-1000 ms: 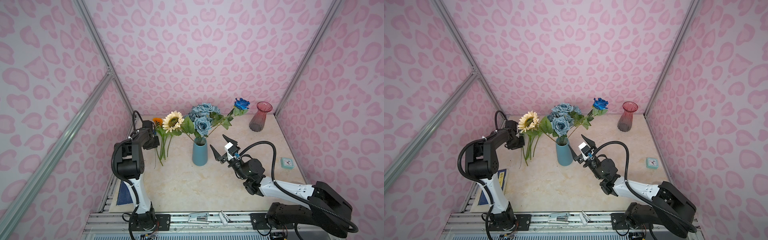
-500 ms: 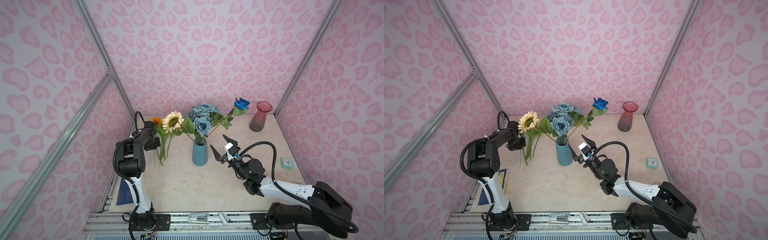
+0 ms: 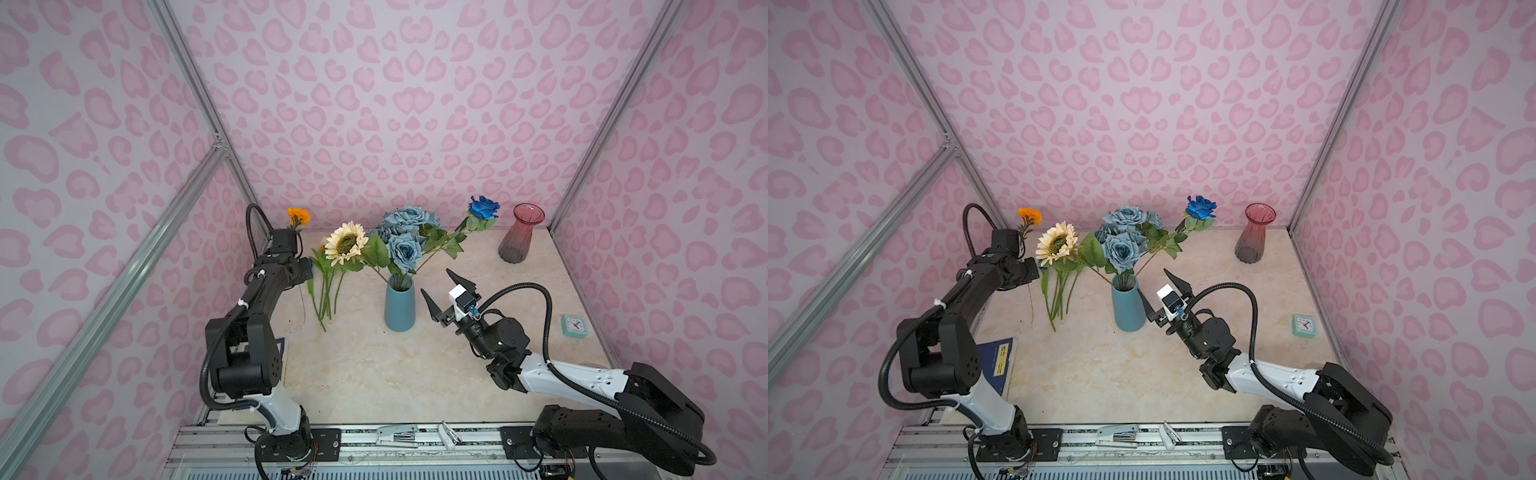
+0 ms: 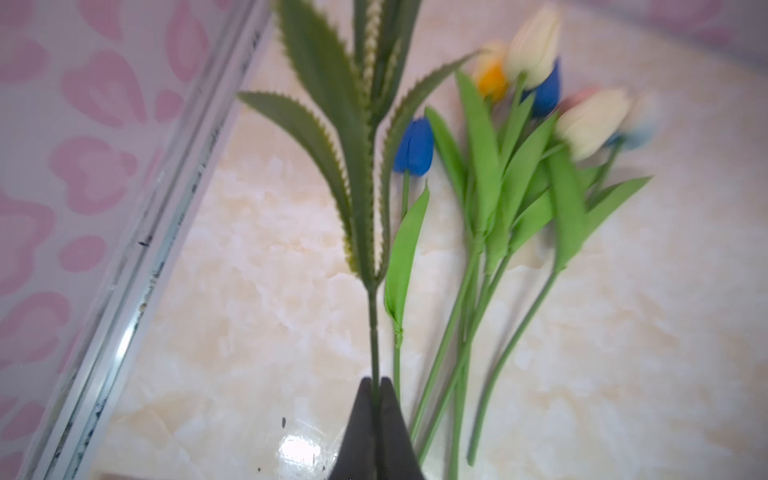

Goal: Arrange the flowers into the vase
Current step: 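Grasp the orange marigold stem with the left gripper and lift it, then carry the orange marigold over the teal vase with the left gripper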

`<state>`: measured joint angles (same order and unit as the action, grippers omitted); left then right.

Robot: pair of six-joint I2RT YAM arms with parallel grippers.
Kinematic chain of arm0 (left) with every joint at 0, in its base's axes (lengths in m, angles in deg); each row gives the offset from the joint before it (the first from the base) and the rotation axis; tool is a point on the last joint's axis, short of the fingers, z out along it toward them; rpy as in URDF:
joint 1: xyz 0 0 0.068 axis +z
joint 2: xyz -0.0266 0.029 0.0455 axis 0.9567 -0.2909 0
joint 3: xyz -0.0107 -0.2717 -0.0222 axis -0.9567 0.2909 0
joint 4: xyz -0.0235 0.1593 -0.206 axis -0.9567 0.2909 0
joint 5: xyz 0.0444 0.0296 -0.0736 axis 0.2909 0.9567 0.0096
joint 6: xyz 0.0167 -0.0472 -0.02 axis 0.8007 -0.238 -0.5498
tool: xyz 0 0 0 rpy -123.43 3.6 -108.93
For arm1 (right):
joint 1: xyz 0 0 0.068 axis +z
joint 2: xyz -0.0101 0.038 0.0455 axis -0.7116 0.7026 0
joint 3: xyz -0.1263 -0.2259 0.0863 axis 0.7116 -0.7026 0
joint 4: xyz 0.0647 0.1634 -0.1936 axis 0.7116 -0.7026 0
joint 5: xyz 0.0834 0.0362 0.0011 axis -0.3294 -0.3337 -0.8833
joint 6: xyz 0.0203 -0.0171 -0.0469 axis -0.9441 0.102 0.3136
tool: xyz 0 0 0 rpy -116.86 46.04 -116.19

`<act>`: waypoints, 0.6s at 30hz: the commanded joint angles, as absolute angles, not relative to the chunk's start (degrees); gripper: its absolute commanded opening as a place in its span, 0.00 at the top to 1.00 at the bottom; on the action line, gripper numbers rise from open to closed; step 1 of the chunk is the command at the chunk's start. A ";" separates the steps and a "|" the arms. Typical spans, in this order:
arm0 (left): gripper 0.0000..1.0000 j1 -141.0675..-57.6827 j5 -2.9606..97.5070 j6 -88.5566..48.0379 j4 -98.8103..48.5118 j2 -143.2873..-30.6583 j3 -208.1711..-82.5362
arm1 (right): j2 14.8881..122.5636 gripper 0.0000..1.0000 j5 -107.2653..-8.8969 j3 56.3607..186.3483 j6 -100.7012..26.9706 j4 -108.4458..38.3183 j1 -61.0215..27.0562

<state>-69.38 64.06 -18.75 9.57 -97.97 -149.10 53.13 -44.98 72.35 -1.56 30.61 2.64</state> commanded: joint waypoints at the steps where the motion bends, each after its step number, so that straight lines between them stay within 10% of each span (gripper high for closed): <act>1: 0.97 -70.19 63.60 -22.03 3.27 -89.56 -145.04 | 53.56 0.22 -44.37 72.51 -1.76 33.24 2.73; 18: 0.98 -90.80 61.83 -13.81 -26.20 -40.28 -119.33 | 54.25 0.22 -43.99 72.93 -2.37 34.85 2.82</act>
<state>-88.90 64.59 -15.77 -20.87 -43.51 -121.73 53.89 -44.43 72.70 -1.63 31.66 2.75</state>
